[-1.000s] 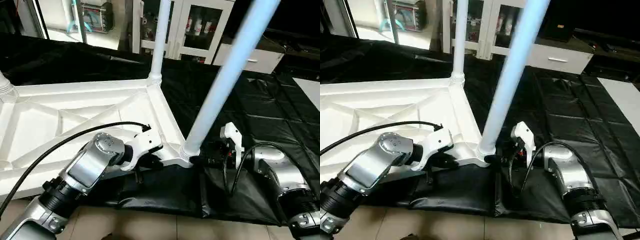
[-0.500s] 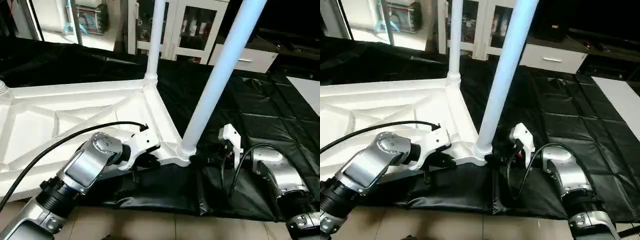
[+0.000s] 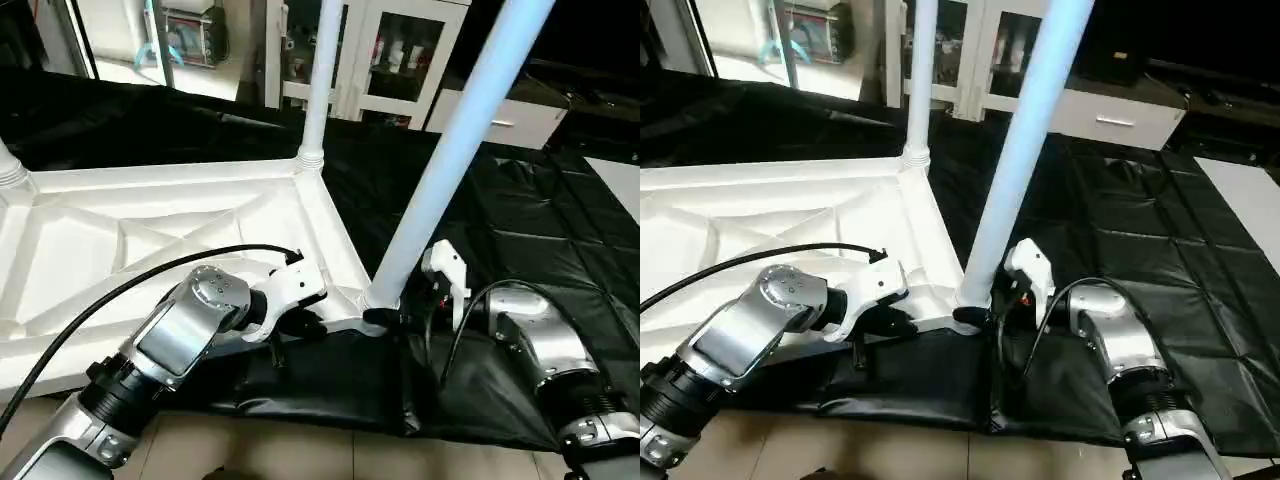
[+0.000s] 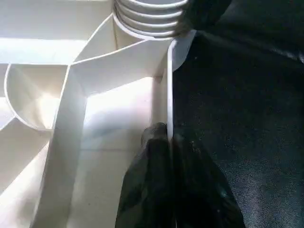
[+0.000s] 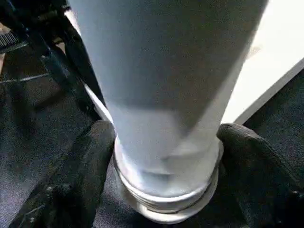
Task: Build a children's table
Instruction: Rotate leg to tighten
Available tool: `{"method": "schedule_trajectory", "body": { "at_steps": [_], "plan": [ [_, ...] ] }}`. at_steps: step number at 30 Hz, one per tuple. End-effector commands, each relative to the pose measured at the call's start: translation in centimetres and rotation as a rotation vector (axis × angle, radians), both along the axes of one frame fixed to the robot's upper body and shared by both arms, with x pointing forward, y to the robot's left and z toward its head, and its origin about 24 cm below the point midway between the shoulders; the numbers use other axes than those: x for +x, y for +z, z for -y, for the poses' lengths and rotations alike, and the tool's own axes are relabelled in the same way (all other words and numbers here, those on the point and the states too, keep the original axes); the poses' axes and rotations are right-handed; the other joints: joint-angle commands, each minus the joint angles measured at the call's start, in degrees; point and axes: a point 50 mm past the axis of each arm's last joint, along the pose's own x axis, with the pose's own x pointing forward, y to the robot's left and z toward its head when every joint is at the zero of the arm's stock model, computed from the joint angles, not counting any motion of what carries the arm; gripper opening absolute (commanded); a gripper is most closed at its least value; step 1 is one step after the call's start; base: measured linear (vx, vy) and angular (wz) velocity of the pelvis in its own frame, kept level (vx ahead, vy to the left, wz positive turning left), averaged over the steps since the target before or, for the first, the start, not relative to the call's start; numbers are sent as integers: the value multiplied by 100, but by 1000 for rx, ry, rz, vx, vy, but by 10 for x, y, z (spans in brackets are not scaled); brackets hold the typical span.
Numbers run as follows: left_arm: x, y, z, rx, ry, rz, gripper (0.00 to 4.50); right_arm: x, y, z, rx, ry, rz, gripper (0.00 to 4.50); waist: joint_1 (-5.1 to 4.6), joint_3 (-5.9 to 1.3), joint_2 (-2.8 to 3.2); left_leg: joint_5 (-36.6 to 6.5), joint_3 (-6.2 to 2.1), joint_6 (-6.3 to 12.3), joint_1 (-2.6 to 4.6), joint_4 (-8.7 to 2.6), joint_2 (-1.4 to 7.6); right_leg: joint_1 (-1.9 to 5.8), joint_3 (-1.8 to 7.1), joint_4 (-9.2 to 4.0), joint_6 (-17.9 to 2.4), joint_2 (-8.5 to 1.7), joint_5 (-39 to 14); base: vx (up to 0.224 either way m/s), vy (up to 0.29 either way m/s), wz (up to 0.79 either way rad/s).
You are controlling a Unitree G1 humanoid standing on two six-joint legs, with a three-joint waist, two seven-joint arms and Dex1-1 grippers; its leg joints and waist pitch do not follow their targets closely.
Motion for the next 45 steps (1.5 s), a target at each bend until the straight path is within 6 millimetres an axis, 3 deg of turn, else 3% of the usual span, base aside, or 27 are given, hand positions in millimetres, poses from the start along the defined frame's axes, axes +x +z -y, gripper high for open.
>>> {"method": "schedule_trajectory", "body": {
  "at_steps": [1,8,15,21,26,29,32,33,34,36,39,41,45],
  "plan": [
    [-7,-7,6,12,-35,-40,0,2,2,5,-17,-3,5,362,-6,-341,63,-962,-78,108,42,-428,283,282,330,-356,-1150,-458,-1318,0,0,0],
    [-7,-8,4,16,-33,-40,0,2,3,5,-7,0,20,336,-13,-344,77,-986,-83,84,44,-430,286,282,329,-356,-1139,-456,-1315,0,0,0],
    [-6,-7,5,15,-32,-40,0,2,1,4,16,-14,15,273,-16,-347,77,-997,-83,89,38,-428,283,289,331,-358,-1148,-459,-1332,0,0,0],
    [-6,-9,5,11,-27,-43,0,0,-1,-1,63,-75,21,272,-24,-342,80,-996,-84,77,38,-434,286,287,334,-358,-1148,-458,-1307,0,0,0],
    [5,-9,12,-26,60,-1,0,4,-12,-14,42,-253,-2,272,-68,-313,85,-1446,-110,-100,66,-458,273,248,319,-461,-861,-469,-2163,0,0,0],
    [24,-9,24,-38,230,66,0,10,-26,-32,-4,-499,-38,272,-97,-296,89,-1661,-120,-215,98,-470,261,187,316,-522,-697,-462,-2538,0,0,0],
    [35,-7,32,-47,318,114,0,14,-33,-41,-44,-652,-66,272,-128,-307,86,-1836,-154,-303,85,-481,247,192,283,-567,-474,-480,-2897,0,0,0],
    [46,-1,46,-78,401,177,0,18,-39,-57,-43,-789,-93,272,-129,-310,111,-1871,-163,-309,92,-482,252,180,287,-566,-460,-488,-2893,0,0,0],
    [49,1,50,-89,420,193,0,19,-40,-62,-42,-825,-99,272,-159,-313,102,-1980,-152,-332,136,-464,232,122,278,-601,-400,-472,-2958,0,0,0],
    [51,5,60,-113,430,211,0,21,-39,-72,-43,-854,-67,272,-151,-317,102,-1984,-155,-290,120,-469,236,138,276,-606,-365,-489,-2908,0,0,0],
    [53,10,67,-136,429,222,0,24,-33,-78,-17,-857,-36,272,-126,-331,91,-1832,-137,-221,88,-483,249,150,297,-555,-411,-472,-2413,0,0,0],
    [54,10,67,-136,432,225,0,25,-30,-79,-8,-865,-22,272,-96,-340,99,-1572,-118,-159,54,-491,252,182,322,-502,-498,-467,-1986,0,0,0],
    [57,7,62,-129,447,229,0,29,-22,-78,36,-878,27,272,-53,-354,100,-1285,-86,-121,61,-476,249,200,339,-437,-661,-466,-1523,0,0,0]
  ]
}}
